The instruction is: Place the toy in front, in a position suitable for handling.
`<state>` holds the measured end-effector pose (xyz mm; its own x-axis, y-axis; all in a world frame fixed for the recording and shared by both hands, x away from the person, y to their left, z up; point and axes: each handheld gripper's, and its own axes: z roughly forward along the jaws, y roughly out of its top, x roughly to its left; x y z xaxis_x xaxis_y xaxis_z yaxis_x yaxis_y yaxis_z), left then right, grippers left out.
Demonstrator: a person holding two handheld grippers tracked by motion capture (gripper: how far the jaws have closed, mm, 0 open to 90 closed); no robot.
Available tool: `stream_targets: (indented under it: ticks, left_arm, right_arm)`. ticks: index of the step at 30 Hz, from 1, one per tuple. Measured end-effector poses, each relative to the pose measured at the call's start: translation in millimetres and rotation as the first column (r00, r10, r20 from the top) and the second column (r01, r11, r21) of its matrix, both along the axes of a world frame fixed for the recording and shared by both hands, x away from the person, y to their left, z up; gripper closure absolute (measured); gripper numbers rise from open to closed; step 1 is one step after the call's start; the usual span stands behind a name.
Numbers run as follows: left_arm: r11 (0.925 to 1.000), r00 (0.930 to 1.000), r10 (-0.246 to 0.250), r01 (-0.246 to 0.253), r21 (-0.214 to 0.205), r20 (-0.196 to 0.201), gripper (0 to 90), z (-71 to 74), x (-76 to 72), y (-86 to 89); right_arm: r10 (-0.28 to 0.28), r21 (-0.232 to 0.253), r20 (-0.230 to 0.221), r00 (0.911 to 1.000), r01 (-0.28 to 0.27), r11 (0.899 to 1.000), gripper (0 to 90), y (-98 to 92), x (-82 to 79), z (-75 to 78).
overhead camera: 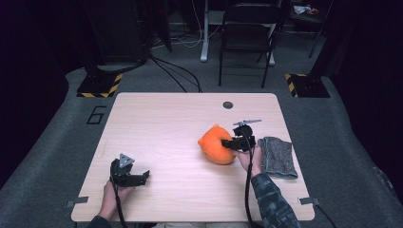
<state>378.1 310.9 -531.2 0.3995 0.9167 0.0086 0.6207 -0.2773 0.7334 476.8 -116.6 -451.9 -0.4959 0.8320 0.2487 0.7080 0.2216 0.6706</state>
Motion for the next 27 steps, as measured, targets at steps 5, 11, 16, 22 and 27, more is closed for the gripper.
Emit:
stream_targets:
  ticks: [5,11,16,22,27]
  left_arm:
    - [1.0,1.0,0.001,-0.001,-0.001,0.001,5.7,0.0,0.0,-0.1]
    - [1.0,1.0,0.003,-0.003,-0.003,0.001,5.7,-0.1,0.1,-0.2]
    - [1.0,1.0,0.002,-0.002,-0.002,0.001,5.7,-0.1,0.1,-0.2]
    - [1.0,1.0,0.003,-0.003,-0.002,-0.002,5.7,0.1,0.0,-0.2]
    - [1.0,1.0,0.004,-0.004,-0.004,0.002,5.7,-0.2,0.0,-0.3]
  right_arm:
    - [0.043,-0.025,0.034,0.9985,-0.042,0.999,64.9,-0.9,1.3,12.0]
    - [0.129,-0.014,0.052,0.9903,-0.128,0.992,64.8,-4.5,4.2,24.2]
    - [0.273,-0.028,0.055,0.9604,-0.272,0.962,64.3,-2.6,9.8,30.6]
    - [0.401,-0.097,0.026,0.9157,-0.397,0.913,63.9,16.2,18.1,29.7]
    - [0.422,-0.182,0.025,0.9062,-0.411,0.893,56.8,23.1,30.1,12.3]
